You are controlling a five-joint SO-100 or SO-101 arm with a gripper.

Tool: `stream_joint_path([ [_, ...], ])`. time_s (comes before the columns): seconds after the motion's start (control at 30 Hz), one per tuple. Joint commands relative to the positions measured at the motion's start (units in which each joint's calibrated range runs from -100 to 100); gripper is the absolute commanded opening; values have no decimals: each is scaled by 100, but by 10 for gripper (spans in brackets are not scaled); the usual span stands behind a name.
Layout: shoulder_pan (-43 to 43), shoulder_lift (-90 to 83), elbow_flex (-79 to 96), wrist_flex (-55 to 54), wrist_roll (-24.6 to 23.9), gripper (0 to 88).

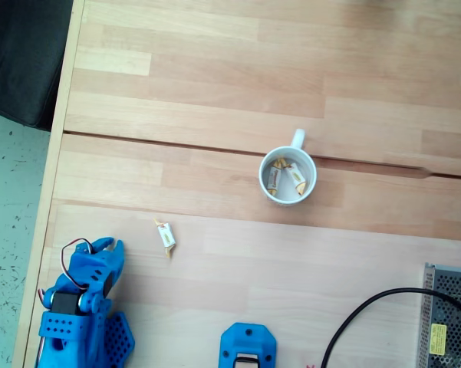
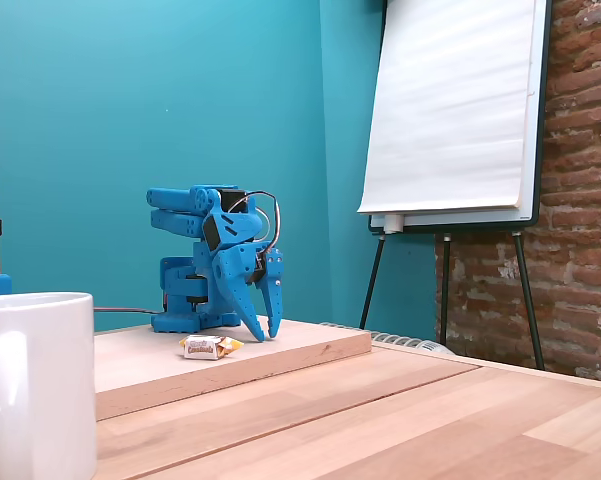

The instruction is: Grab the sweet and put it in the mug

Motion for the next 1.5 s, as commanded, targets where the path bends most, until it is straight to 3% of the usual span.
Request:
stream_joint_path([
  [0.0, 6, 86, 63, 15, 24, 55],
  [0.43, 64, 2401, -2435, -17, 44, 45],
  [0.63, 594, 3348, -3247, -1, 117, 55],
  [1.07, 2068, 3864, -3728, 7, 2418, 56],
  [1.47, 2177, 4699, -3827, -65, 2589, 58],
])
